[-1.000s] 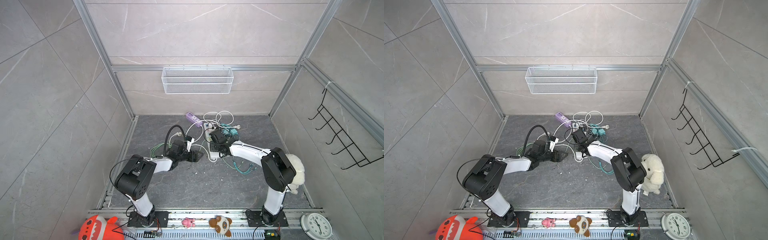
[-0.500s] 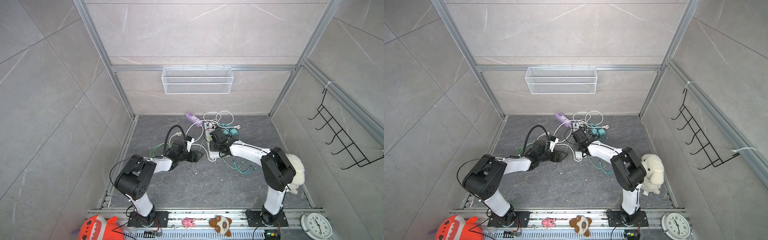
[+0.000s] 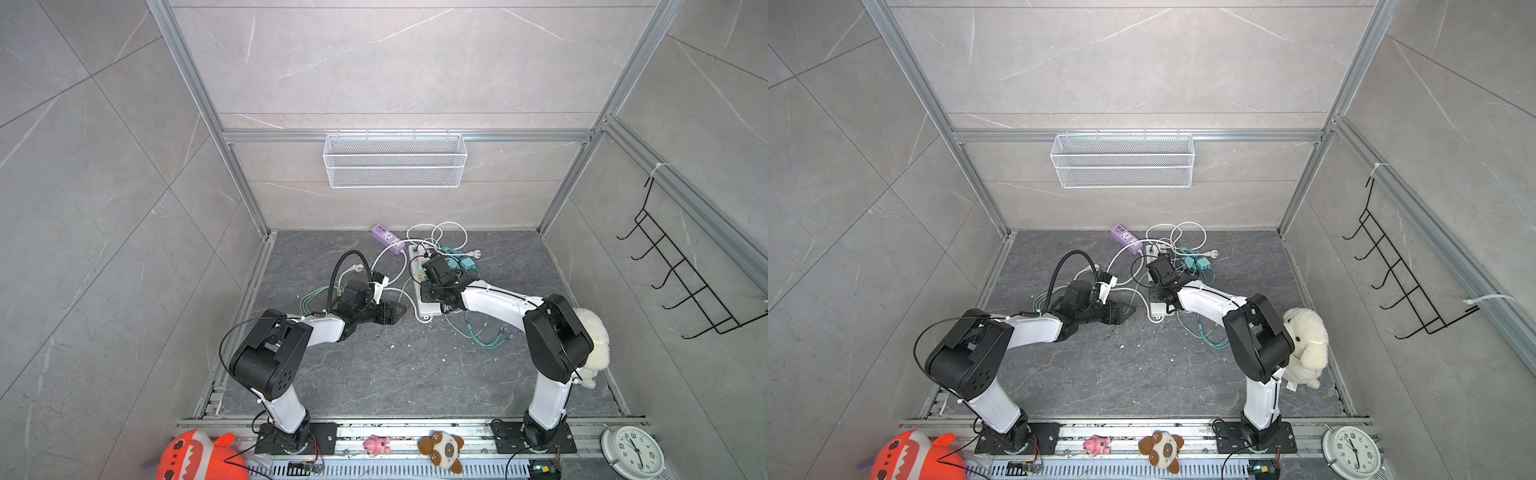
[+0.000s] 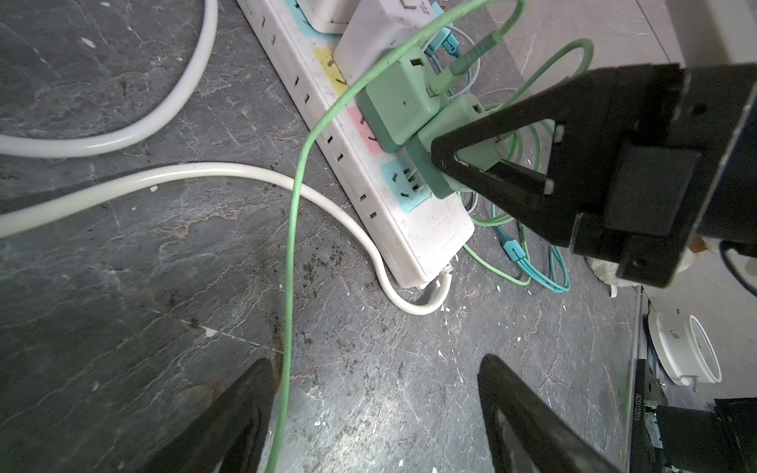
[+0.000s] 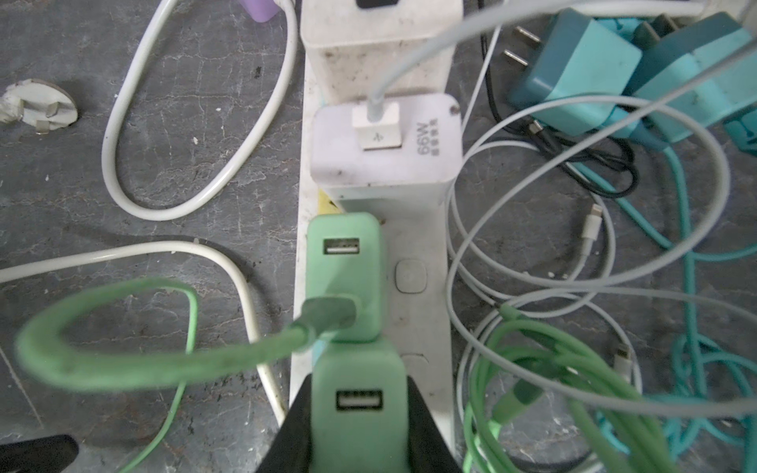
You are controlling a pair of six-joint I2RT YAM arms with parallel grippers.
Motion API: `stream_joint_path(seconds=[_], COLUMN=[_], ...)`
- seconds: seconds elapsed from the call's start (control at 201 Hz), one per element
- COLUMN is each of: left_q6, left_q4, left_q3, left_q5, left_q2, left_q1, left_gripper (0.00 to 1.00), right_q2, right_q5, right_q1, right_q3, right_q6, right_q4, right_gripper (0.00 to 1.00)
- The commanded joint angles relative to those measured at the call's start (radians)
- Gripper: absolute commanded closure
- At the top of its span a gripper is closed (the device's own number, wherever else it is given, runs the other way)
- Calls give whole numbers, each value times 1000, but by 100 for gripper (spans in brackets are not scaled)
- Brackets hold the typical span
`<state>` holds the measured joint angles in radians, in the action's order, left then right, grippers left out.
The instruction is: Insert the plug
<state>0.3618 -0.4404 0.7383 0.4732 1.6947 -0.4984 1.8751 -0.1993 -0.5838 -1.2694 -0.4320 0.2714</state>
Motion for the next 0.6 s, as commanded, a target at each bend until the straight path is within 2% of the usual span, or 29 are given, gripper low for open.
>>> stream_joint_path(seconds=[0.0,0.169,0.597], left_q6=[-32,-34,-33], left_q4=[-9,-8,-8], left_q3=[18,12,13], left_q5=[4,-2,14], left_q2=[-3,-13,-10], left_q1=[4,6,15], left_gripper=[20,20,20], right_q2=[15,17,29], right_q5=[6,42,39], right_q1=[33,58,18], right_q3=[31,8,12], right_q6=[72,103,-30], right_q4=[58,68,28], right_gripper=[100,100,100])
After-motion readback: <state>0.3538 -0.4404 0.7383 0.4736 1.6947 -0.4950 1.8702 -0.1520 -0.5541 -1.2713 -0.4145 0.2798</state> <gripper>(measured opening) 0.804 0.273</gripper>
